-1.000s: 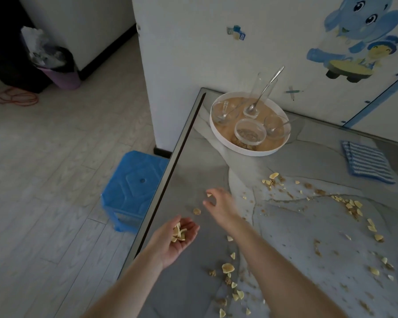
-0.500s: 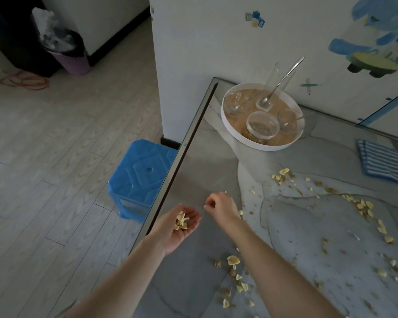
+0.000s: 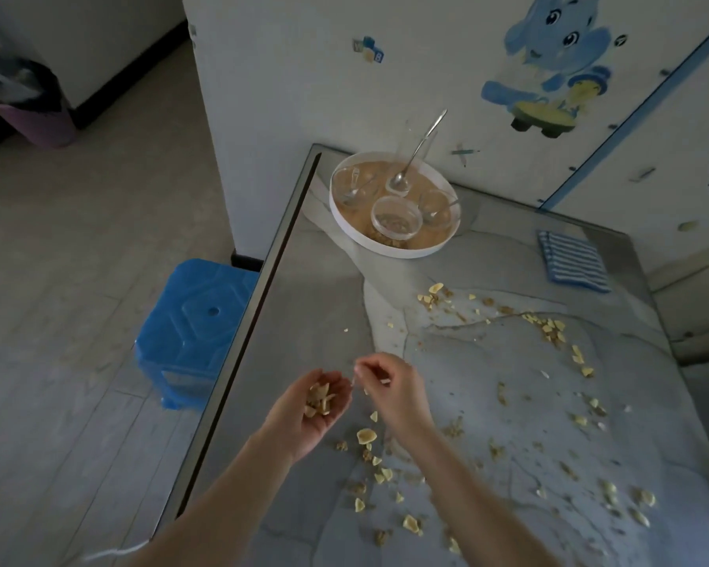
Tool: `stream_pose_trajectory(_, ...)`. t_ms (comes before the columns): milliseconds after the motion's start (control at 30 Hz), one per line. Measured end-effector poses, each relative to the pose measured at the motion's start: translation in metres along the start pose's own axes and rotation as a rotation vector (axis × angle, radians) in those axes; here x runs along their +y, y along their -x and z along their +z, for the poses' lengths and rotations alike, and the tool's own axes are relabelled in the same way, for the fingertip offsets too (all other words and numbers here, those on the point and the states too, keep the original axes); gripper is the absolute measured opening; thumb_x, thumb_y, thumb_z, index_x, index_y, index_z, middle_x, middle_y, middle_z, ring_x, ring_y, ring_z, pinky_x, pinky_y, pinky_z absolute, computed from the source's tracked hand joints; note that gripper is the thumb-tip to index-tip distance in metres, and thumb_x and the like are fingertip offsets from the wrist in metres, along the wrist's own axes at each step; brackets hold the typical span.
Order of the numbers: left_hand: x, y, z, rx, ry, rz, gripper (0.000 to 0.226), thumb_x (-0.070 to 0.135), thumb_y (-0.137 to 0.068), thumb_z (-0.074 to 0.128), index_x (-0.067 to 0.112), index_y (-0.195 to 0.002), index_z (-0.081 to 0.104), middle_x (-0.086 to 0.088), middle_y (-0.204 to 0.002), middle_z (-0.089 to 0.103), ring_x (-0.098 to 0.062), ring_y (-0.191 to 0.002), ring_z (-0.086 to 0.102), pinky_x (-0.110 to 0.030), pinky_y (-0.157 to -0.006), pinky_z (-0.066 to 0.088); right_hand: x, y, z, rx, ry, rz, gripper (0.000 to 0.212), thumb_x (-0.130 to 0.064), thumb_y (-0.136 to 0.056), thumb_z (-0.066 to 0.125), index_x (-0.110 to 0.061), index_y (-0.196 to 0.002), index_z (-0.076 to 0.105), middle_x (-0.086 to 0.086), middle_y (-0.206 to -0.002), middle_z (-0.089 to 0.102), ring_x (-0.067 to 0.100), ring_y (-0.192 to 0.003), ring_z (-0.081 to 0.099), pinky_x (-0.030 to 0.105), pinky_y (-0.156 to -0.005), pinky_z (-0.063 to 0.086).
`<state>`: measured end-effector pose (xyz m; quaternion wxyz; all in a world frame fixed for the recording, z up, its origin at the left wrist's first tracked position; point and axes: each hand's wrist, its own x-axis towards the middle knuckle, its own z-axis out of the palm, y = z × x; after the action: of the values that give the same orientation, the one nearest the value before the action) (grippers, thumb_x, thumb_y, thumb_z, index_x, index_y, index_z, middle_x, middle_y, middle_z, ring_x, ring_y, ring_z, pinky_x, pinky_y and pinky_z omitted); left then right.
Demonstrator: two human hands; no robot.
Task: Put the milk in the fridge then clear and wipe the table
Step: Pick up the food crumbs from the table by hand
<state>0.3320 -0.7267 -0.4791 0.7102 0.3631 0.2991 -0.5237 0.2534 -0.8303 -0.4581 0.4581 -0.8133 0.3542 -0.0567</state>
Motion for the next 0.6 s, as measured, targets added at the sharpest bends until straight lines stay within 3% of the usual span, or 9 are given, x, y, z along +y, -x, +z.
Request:
stream_pose_trajectory(100,-0.005,0.006,-0.006,0.007,-0.049,0.019,0.031,0.014,-0.096,0.041,-0.004,-0.078,0.057,-0.015,-0.058,0.068,-0.021,-0.052,0.068,-0.028,-0.05,0.057,0.035,0.014,0.001,-0.047,0.211,0.138,0.014,-0.016,-0.088,0.056,-0.012,-0.095,0.067,0.002,-0.09,0.066,0.008,-0.073,0.055,0.013,-0.06,0.04)
stream_pose_trajectory(200,-0.007,0.01,-0.013,-0.005,-0.059,0.03,0.029,0.016,-0.096,0.044,-0.004,-0.08,0.059,-0.015,-0.062,0.068,-0.021,-0.055,0.069,-0.028,-0.053,0.058,0.057,0.027,0.017,-0.181,0.39,0.276,0.027,-0.034,-0.085,0.057,-0.02,-0.107,0.061,0.005,-0.112,0.059,0.021,-0.097,0.057,0.025,-0.075,0.041)
stream_pose_trajectory(300,-0.008,0.014,-0.018,-0.008,-0.05,0.032,0.028,0.017,-0.094,0.046,-0.005,-0.083,0.06,-0.018,-0.071,0.068,-0.024,-0.062,0.069,-0.03,-0.059,0.059,0.061,0.04,0.037,-0.235,0.467,0.304,0.044,-0.046,-0.08,0.058,-0.028,-0.119,0.051,-0.002,-0.122,0.045,0.019,-0.114,0.047,0.029,-0.085,0.039)
stream_pose_trajectory(467,-0.015,0.018,-0.032,-0.007,-0.056,0.042,0.028,0.018,-0.095,0.046,-0.004,-0.084,0.06,-0.018,-0.075,0.068,-0.025,-0.067,0.069,-0.031,-0.062,0.058,0.061,0.05,0.052,-0.225,0.485,0.184,0.021,-0.029,-0.091,0.049,-0.019,-0.106,0.058,0.002,-0.121,0.047,0.017,-0.099,0.051,0.024,-0.075,0.038)
stream_pose_trajectory(600,-0.028,0.024,-0.041,0.016,-0.056,0.069,0.029,0.018,-0.095,0.045,-0.003,-0.082,0.06,-0.015,-0.068,0.069,-0.023,-0.061,0.069,-0.029,-0.058,0.058,0.068,0.053,0.041,-0.171,0.395,0.177,0.011,-0.021,-0.087,0.054,-0.016,-0.093,0.062,0.006,-0.109,0.057,0.016,-0.087,0.053,0.026,-0.075,0.043)
